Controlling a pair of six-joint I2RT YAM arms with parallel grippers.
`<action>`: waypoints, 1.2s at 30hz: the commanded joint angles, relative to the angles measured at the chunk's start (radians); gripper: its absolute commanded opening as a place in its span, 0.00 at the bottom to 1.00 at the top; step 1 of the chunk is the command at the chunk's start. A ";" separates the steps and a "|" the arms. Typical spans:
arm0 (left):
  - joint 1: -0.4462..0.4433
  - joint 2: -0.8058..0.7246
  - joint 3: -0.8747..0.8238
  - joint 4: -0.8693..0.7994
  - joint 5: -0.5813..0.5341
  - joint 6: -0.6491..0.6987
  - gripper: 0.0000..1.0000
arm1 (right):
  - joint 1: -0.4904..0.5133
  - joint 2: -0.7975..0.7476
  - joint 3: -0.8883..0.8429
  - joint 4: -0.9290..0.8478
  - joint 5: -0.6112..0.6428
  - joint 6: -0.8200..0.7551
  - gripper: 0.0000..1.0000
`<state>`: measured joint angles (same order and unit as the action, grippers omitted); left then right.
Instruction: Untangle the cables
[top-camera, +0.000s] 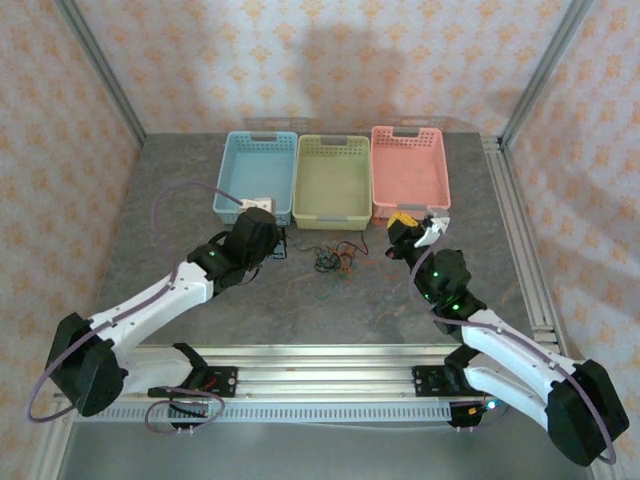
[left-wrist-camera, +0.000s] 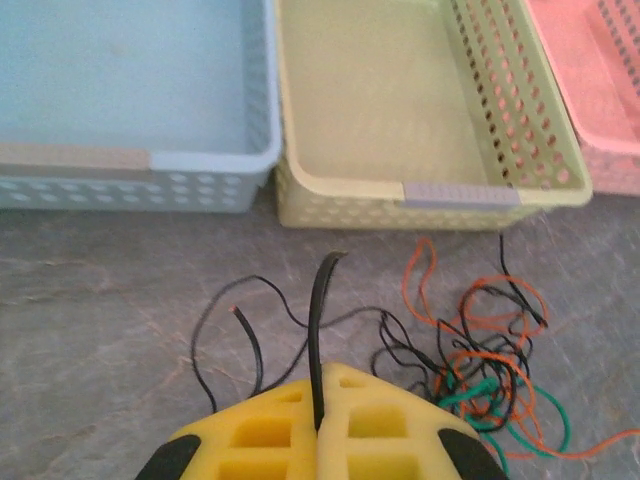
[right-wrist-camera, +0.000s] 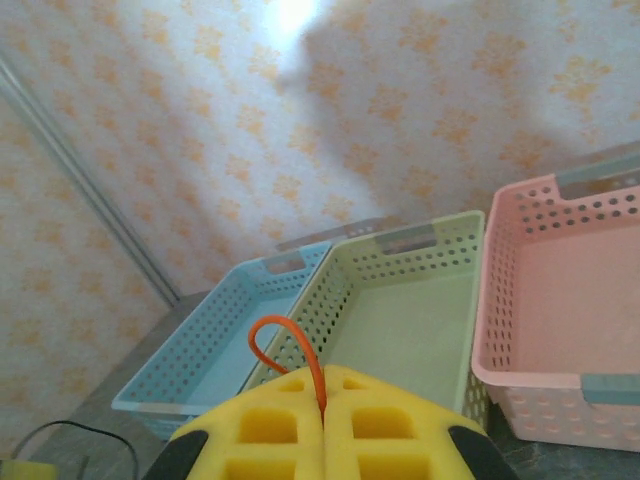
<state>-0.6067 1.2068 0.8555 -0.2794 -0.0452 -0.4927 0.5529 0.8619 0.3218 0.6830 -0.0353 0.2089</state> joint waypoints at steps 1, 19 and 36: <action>0.000 0.053 0.050 0.000 0.096 0.029 0.00 | -0.004 -0.031 -0.019 0.051 -0.010 -0.012 0.00; -0.025 0.161 0.122 -0.042 0.163 0.060 0.61 | -0.006 -0.040 0.003 -0.218 0.686 0.070 0.00; -0.103 0.445 0.326 -0.181 0.199 0.066 0.64 | -0.044 0.009 0.082 -0.357 0.589 0.115 0.55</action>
<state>-0.7071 1.6588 1.1442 -0.4183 0.1535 -0.4362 0.5110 0.8734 0.3435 0.3824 0.6537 0.3187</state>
